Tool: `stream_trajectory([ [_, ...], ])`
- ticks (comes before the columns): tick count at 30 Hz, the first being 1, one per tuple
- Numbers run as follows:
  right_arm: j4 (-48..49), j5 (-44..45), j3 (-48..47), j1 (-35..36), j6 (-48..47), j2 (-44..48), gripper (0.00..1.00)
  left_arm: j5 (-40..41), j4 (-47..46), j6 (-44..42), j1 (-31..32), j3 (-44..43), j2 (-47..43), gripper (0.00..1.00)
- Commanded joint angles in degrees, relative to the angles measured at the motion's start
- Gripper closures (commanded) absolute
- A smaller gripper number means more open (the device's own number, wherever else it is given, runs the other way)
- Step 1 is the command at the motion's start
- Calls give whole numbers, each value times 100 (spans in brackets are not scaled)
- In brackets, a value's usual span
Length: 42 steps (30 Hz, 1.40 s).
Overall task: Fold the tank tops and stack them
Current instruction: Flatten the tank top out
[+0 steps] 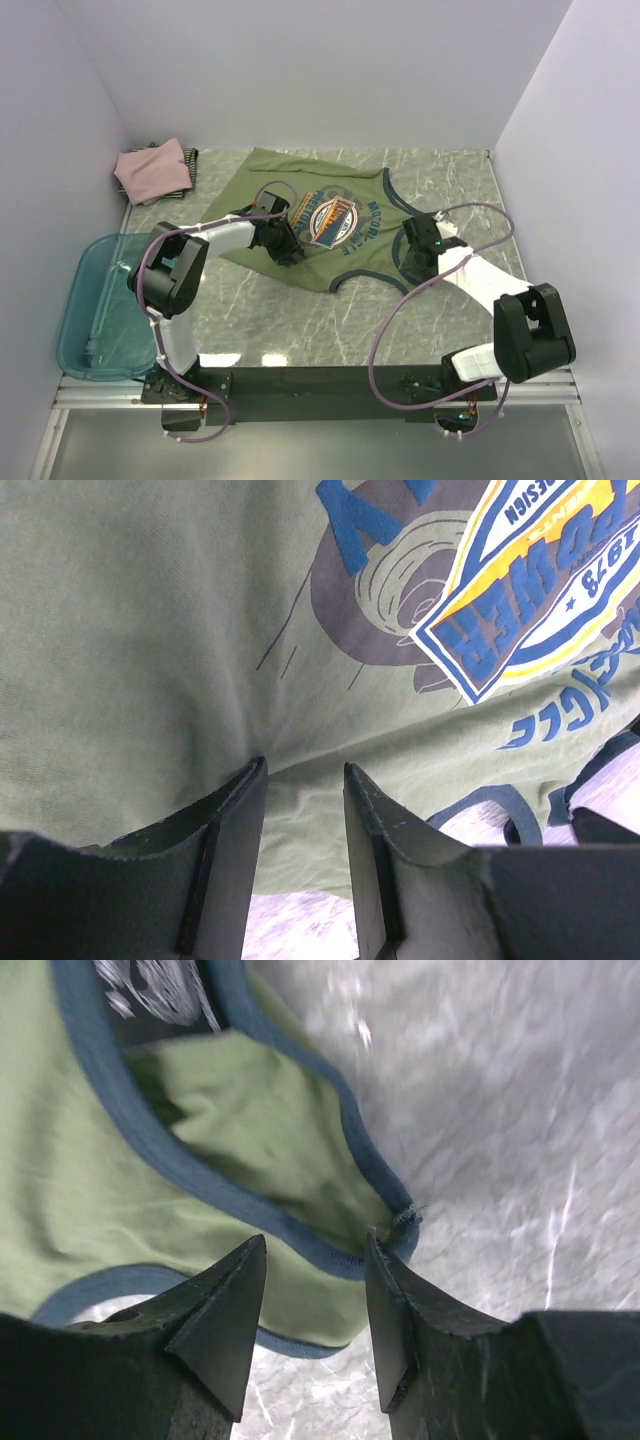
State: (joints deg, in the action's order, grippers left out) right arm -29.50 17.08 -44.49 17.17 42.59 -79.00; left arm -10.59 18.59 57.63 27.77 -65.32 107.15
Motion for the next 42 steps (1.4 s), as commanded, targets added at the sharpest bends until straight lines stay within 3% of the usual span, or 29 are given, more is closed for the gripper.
stream_trajectory([
  [1,5,102,274,242,451,78,49,66,523,-269,-17,116,-124,56],
  [10,67,-126,959,629,962,578,58,-92,488,-313,-70,160,-195,57],
  [14,41,-372,1153,805,1093,938,76,-101,523,-331,-79,160,-221,57],
  [15,-20,-416,1223,980,1207,1026,85,-101,532,-331,-96,169,-239,57],
  [18,-301,-434,1346,1524,1575,1492,93,-136,558,-349,-166,169,-239,57],
  [21,-565,-478,1513,1614,1823,2054,94,-189,540,-366,-237,195,-221,57],
  [22,-636,-417,1522,1605,1858,2212,93,-206,540,-366,-246,186,-213,57],
  [23,-776,-199,1444,1579,1893,2440,75,-215,540,-366,-263,186,-195,57],
  [26,-847,49,1067,1159,1710,2487,43,-250,523,-366,-272,186,-186,57],
  [27,-795,58,961,992,1474,2408,40,-251,532,-366,-272,178,-195,57],
  [34,-101,295,-31,-1107,435,1030,38,-242,540,-375,-272,169,-248,57],
  [42,331,226,-1192,-1892,30,-711,40,-408,330,-454,-281,248,-467,53],
])
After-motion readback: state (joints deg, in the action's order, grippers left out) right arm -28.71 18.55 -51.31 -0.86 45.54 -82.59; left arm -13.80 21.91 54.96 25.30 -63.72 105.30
